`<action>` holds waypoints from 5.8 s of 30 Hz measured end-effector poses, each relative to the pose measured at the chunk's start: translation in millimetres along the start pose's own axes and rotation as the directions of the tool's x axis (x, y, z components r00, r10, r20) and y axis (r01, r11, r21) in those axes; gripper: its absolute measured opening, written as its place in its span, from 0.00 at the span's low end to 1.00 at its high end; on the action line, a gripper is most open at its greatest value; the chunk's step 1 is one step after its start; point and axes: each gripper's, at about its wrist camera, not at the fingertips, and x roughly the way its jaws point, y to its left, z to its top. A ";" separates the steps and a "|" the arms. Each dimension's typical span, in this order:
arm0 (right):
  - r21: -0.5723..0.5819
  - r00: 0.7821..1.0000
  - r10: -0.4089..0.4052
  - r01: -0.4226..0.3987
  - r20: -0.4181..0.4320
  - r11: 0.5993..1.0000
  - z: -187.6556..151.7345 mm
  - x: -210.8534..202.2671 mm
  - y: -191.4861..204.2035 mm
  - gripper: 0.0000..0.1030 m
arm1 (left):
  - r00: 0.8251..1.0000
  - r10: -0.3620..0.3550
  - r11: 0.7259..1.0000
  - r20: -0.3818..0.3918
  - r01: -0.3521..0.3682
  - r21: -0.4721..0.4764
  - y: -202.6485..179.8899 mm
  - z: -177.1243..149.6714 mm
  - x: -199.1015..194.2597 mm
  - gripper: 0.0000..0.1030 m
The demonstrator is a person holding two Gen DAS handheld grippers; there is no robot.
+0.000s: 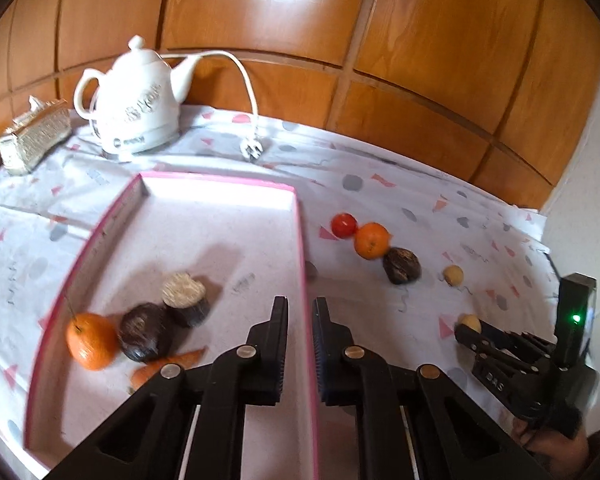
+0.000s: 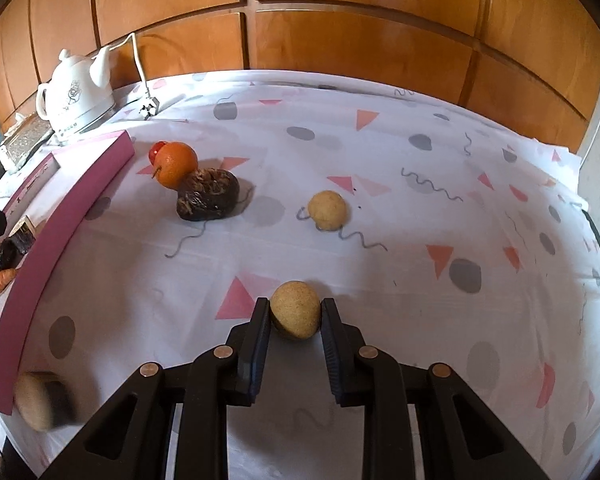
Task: Organize fruits
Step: 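Carry the root piece to the tray with the left tool while the right tool holds the potato, then lower the root piece into the tray and open the left tool while the right tool drops the potato in, then move the left tool to the dark lumpy root while the right tool approaches a yellow potato, then grasp the dark lumpy root with the left tool while the right tool grasps the yellow potato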
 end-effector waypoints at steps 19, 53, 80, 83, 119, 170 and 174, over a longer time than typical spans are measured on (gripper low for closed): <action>0.050 0.997 0.049 -0.052 0.056 0.997 -8.8 -1.4 -10.3 0.25 | 0.969 -0.136 0.919 -0.205 0.201 0.339 -70.3 -59.8 10.3 0.46; -0.038 0.981 0.188 -0.186 0.048 0.982 14.5 -25.1 41.1 0.24 | 0.999 0.036 0.996 -0.020 -0.034 0.085 8.6 -9.1 -11.5 0.34; -0.192 0.858 0.501 -0.513 -0.111 0.836 42.5 -31.1 188.5 0.32 | 0.976 0.218 0.973 -0.026 -0.219 -0.078 101.9 31.9 6.0 0.44; -0.195 0.867 0.486 -0.497 -0.105 0.845 40.5 -30.4 186.7 0.34 | 0.972 0.232 0.968 -0.037 -0.235 -0.089 98.8 24.3 4.8 0.44; -0.022 0.970 0.236 -0.235 0.061 0.972 22.4 -42.9 87.0 0.34 | 0.989 0.150 0.988 -0.020 -0.149 0.039 15.2 -8.5 -11.6 0.51; 0.143 1.000 0.024 -0.021 -0.018 0.990 53.9 42.2 -29.4 0.34 | 0.990 -0.006 0.993 -0.142 0.023 0.116 -86.6 11.2 81.5 0.52; 0.114 1.000 0.023 -0.022 -0.004 0.993 56.8 45.8 -28.0 0.31 | 0.989 -0.011 0.993 -0.150 0.028 0.112 -92.0 12.0 90.0 0.53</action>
